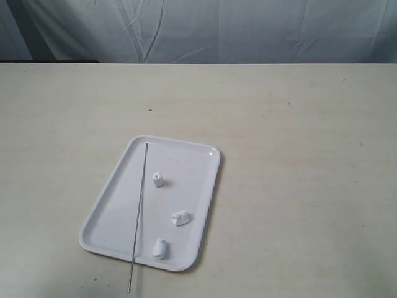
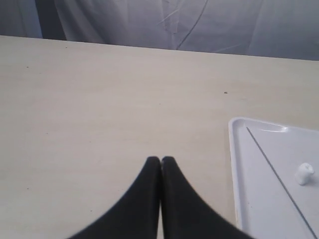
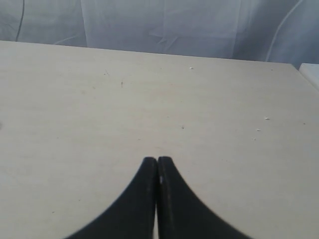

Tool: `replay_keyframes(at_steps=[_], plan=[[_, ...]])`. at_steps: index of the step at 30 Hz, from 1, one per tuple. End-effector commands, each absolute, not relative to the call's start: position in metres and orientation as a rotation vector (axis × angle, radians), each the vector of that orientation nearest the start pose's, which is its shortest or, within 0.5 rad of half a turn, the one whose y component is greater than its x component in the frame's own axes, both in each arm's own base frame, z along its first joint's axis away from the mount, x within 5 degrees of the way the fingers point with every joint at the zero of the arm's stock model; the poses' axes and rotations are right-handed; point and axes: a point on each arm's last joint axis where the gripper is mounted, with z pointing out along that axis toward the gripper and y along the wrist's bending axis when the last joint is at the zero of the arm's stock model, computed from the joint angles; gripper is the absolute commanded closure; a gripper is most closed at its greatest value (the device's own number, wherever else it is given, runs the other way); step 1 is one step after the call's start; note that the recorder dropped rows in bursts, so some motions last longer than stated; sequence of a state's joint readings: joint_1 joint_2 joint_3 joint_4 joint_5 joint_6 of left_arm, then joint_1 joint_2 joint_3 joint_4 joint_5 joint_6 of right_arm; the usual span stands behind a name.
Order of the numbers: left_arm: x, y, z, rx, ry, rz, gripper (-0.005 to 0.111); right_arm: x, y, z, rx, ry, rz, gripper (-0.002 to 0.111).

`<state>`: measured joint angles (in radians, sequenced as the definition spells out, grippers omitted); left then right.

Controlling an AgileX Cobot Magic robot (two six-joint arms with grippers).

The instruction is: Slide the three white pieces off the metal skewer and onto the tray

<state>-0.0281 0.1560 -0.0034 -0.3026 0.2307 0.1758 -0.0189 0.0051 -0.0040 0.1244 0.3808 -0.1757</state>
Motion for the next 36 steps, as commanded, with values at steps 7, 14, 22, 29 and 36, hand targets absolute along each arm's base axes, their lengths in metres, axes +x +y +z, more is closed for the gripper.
replay_keyframes(at_steps=[7,14,22,29,36], plan=[[0.0658,-0.0027,0.1850,-0.076,1.844,-0.111,0.107,0.0520,0.0093,0.1796,-0.059,1.859,0.144,0.109],[0.0658,-0.0026,0.1850,-0.014,1.844,-0.061,0.107,0.0521,0.0085,0.1795,-0.067,1.859,0.125,0.109],[0.0657,-0.0018,0.1844,-0.008,1.851,-0.042,0.107,0.0525,0.0054,0.1795,-0.023,1.859,0.108,0.109],[0.0657,-0.0004,0.1844,-0.027,1.850,-0.025,0.107,0.0529,0.0033,0.1804,-0.024,1.848,0.074,0.109],[0.0657,0.0008,0.1844,-0.040,1.850,-0.010,0.107,0.0529,0.0033,0.1804,-0.024,1.848,0.074,0.109]])
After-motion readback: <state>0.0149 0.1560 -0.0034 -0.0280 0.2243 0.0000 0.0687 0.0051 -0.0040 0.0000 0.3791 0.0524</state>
